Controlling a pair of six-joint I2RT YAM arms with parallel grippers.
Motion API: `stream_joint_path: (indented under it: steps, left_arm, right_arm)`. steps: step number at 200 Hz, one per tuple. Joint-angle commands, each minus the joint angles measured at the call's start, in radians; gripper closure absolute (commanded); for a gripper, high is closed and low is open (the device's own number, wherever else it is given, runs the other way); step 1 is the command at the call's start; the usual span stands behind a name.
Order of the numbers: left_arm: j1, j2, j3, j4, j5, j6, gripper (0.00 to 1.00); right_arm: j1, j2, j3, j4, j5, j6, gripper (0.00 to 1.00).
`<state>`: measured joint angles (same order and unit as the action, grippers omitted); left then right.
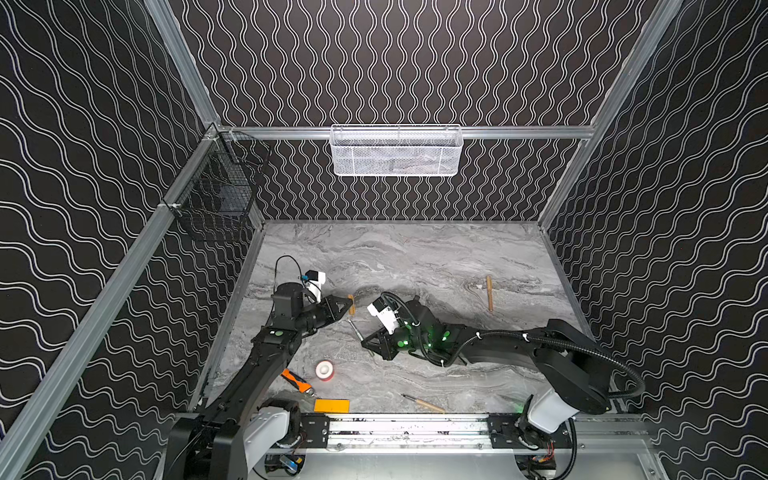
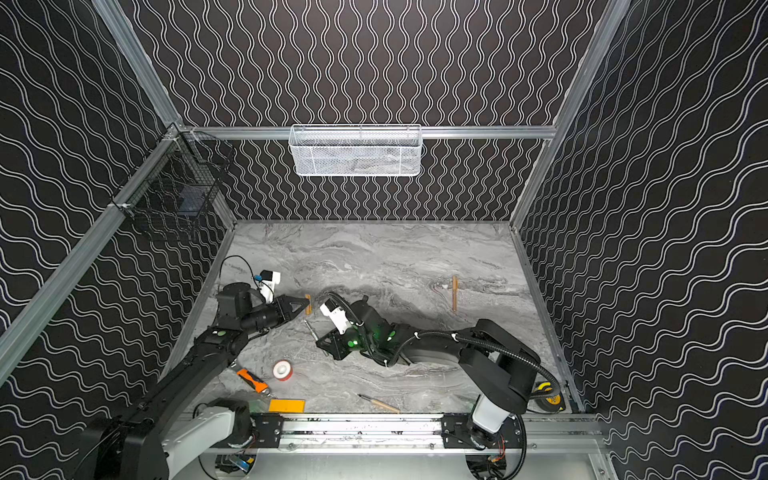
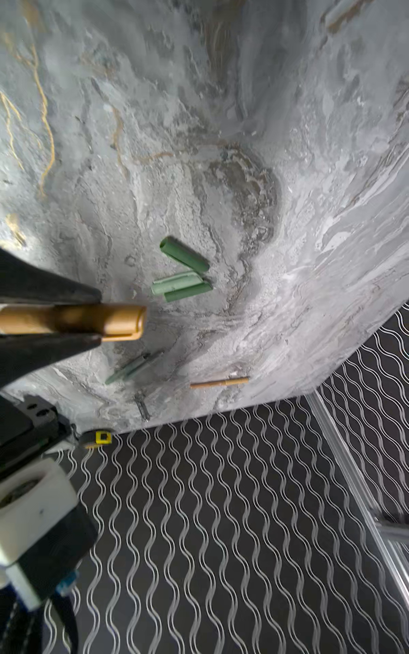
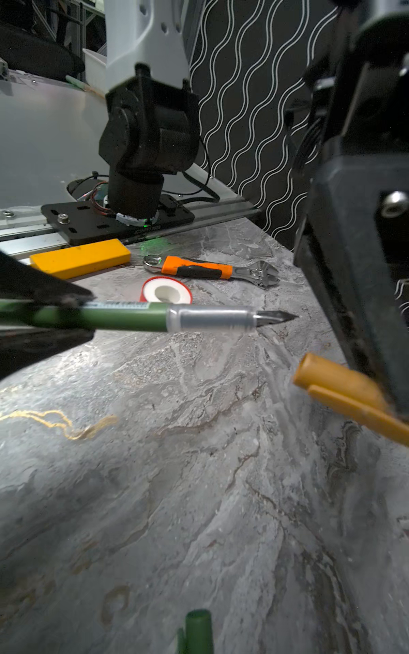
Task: Insert the pens into the pen caps
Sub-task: 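Bring the tan cap in the left gripper toward the pen in the right gripper, then push the green pen tip into the tan cap held by the left gripper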
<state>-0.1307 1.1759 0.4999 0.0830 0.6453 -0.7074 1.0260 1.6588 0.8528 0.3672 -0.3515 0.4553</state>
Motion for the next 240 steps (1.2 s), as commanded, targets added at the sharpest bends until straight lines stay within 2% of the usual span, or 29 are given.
stream_joint_path:
  steps: [1, 79, 240]
  left_arm:
    - [0.005, -0.002, -0.006, 0.112, 0.037, -0.042, 1.00]
    - [0.019, 0.011, 0.004, 0.117, 0.040, -0.037, 1.00]
    - [0.026, 0.013, -0.006, 0.131, 0.058, -0.038, 1.00]
  right_arm:
    - [0.002, 0.006, -0.001, 0.070, 0.034, 0.035, 0.84]
    - [-0.001, -0.025, -0.041, 0.075, 0.092, 0.048, 0.84]
    - [-0.007, -0.035, -0.020, 0.051, 0.094, 0.021, 0.84]
